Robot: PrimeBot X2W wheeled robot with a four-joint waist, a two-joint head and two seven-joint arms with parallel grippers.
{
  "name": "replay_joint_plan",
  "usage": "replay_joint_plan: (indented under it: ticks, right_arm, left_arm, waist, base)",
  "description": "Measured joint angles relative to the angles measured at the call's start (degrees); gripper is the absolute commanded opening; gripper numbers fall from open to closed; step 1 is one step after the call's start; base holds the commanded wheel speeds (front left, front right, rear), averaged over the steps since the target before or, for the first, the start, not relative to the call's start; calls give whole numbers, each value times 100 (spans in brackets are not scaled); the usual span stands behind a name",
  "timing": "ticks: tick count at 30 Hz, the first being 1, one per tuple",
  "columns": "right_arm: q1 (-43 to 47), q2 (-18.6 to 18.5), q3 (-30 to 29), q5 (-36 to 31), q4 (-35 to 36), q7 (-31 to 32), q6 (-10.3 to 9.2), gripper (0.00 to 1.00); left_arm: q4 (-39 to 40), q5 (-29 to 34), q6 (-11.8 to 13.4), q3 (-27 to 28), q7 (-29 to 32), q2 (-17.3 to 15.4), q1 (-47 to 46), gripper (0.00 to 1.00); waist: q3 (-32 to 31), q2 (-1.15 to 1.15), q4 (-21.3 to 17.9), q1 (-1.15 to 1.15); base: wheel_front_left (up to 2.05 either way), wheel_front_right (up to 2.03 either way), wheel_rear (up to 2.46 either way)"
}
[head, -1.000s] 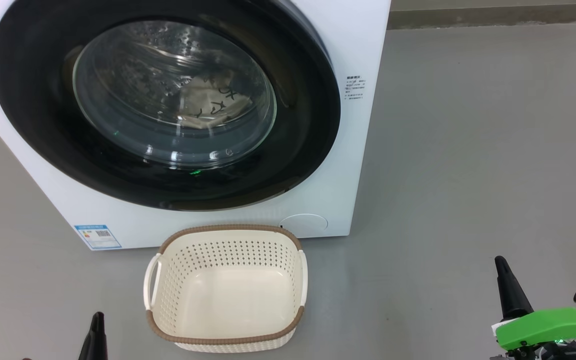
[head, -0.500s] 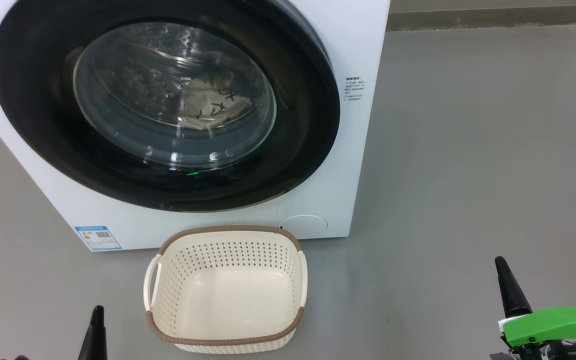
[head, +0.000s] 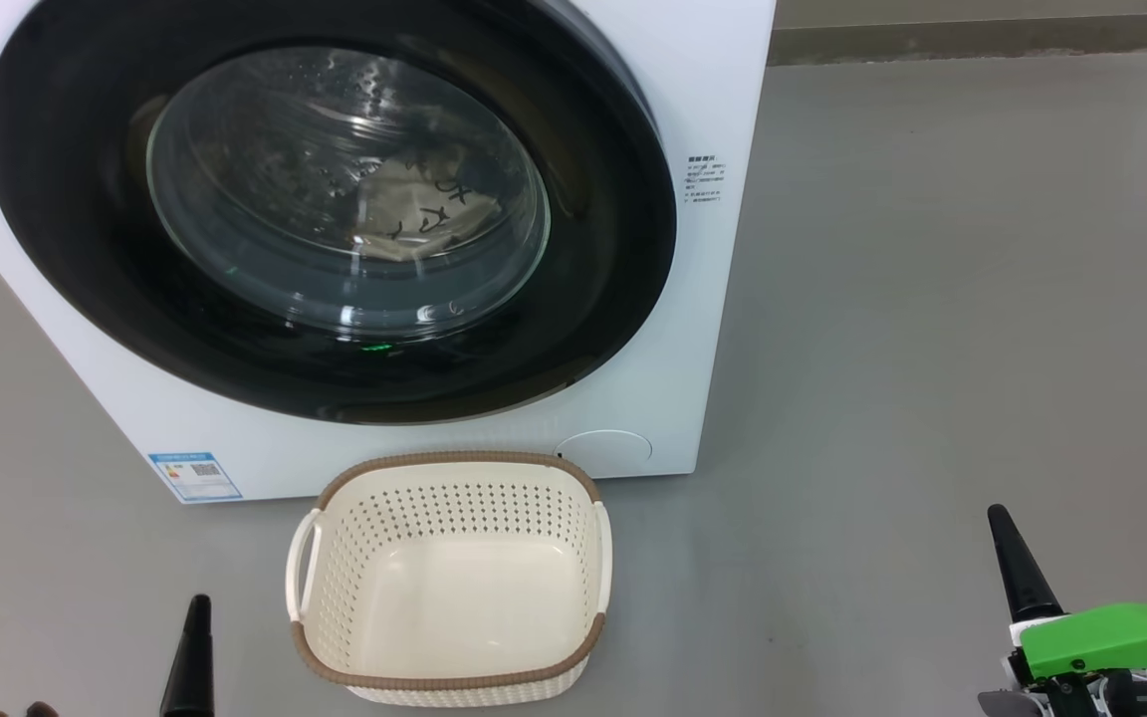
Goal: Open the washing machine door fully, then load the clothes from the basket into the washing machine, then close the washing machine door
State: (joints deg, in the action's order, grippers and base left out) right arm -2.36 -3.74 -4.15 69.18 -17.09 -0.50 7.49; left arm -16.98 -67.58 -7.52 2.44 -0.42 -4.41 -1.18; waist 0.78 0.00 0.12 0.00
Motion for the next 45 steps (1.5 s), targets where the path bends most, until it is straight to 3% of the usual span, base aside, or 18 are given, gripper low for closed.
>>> replay_joint_plan:
  ticks: [45]
  right_arm:
    - [-127, 133, -343, 2269, 134, 673, -1, 0]
  left_arm:
    - [114, -2407, 1, 216, 656, 199, -257, 0]
  waist:
    - [-60, 0, -12, 0]
  base:
    - [0, 0, 0]
